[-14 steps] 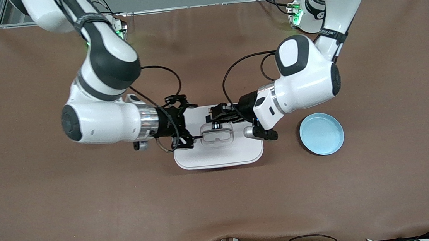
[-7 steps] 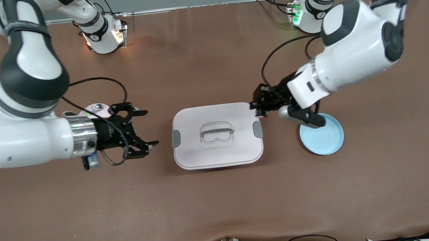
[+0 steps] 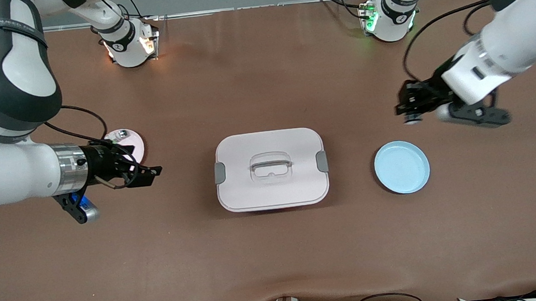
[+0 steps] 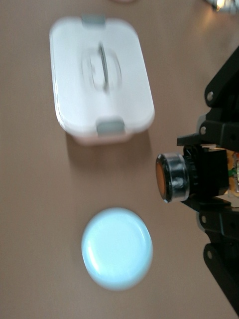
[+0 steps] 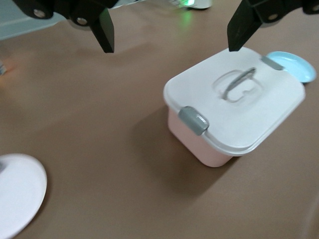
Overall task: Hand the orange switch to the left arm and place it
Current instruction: 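Carry the switch with the left gripper over the light-blue plate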
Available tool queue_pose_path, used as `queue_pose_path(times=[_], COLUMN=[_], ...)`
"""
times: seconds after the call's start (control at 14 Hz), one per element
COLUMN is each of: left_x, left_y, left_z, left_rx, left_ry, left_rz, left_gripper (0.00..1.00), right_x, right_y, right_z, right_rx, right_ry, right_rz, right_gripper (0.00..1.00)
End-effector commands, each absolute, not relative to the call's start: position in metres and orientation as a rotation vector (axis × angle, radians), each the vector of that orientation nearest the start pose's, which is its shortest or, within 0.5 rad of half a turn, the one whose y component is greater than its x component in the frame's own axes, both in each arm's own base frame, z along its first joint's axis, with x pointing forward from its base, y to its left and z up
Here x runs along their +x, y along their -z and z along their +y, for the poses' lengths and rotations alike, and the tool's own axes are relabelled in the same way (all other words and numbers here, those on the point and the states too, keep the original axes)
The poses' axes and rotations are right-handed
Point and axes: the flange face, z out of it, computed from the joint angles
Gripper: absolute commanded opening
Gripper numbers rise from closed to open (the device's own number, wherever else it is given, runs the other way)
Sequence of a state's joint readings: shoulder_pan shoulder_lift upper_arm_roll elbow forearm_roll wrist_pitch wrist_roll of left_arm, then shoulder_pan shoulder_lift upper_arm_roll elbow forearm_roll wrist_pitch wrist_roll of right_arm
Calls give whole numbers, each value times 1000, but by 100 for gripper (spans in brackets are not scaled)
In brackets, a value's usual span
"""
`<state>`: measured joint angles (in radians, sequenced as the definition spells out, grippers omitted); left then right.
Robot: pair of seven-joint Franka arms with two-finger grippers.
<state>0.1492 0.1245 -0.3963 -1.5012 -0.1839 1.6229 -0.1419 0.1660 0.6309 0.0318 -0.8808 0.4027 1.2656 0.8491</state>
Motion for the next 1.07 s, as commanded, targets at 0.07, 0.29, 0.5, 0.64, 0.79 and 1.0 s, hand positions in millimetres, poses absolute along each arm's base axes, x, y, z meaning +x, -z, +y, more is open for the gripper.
queue_pose_path(times=[0.07, 0.29, 0.5, 0.64, 0.79, 1.0], left_x=[571, 580, 592, 593, 600, 613], left_y=[-580, -550, -517, -494, -482, -465], left_z=[-100, -72, -66, -57, -55, -54], left_rx=[-3220, -3205, -3219, -3213, -3196, -3137], left_ry=[-121, -128, -109, -122, -81, -43], left_rz=[64, -13, -71, -205, -450, -845], left_gripper=[0, 0, 0, 0, 0, 0], right_x=[667, 668, 674, 676, 677, 670], right_y=[-539, -540, -539, -539, -539, -559], right_z=[151, 127, 94, 76, 70, 66], right_rx=[-2933, -3083, -3135, -3159, -3161, -3231], right_ry=[-472, -412, -400, -400, -400, -361], right_rz=[422, 101, -129, -167, -156, -128], right_gripper=[100, 100, 100, 100, 100, 100])
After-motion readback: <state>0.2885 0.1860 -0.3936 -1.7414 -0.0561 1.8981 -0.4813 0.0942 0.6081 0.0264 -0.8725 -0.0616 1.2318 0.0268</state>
